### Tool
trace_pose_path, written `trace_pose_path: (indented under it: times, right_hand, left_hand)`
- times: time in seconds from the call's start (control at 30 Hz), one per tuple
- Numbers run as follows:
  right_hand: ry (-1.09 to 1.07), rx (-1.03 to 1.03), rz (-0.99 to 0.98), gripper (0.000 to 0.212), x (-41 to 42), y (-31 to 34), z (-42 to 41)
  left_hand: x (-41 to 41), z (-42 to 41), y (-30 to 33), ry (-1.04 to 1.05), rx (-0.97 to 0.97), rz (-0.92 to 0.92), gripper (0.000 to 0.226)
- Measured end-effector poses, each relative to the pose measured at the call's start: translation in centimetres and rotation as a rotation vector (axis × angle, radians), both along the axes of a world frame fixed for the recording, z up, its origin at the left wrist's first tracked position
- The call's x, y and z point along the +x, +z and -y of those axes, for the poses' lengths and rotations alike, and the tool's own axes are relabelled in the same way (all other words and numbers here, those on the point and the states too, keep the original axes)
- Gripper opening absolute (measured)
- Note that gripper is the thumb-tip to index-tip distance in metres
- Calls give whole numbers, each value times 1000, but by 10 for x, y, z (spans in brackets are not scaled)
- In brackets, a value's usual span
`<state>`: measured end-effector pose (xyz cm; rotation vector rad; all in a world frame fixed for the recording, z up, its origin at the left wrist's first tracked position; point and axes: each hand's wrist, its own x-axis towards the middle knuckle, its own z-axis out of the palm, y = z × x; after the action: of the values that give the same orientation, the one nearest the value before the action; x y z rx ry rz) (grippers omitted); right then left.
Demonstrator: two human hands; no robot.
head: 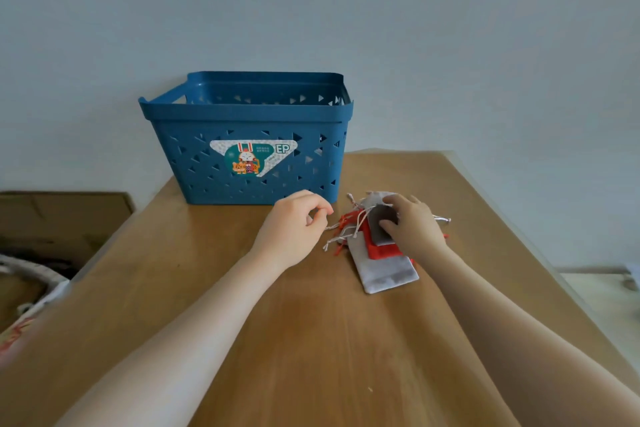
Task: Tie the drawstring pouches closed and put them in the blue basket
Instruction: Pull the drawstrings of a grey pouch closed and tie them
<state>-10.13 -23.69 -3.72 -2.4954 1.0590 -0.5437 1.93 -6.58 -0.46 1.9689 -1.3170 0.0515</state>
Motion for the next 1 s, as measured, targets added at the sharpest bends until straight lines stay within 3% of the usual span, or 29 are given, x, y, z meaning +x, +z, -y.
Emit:
trace_pose_path:
  times: [0.13, 0.4, 0.53, 0.77, 0.87, 1.0]
  right_hand:
    - [-9, -79, -2, 26, -1, 1, -5]
    - [295, -66, 367, 17, -4, 49, -54]
    - [323, 15, 446, 17, -2, 56, -72]
    - [371, 214, 372, 12, -4, 58, -66]
    - [328, 182, 339, 28, -3, 50, -64]
    - [284, 266, 402, 34, 3, 46, -66]
  left_hand:
    - [-4, -7, -11, -1, -4, -10, 19]
    - [-21, -8, 8, -73, -181, -124, 33]
    - [-27, -6, 13, -69, -247, -249, 15]
    - [-11, -6, 8, -32, -320, -406, 6]
    - [-5, -11, 5, -23, -288, -357, 7]
    - [8, -14, -2, 50, -94, -138, 13]
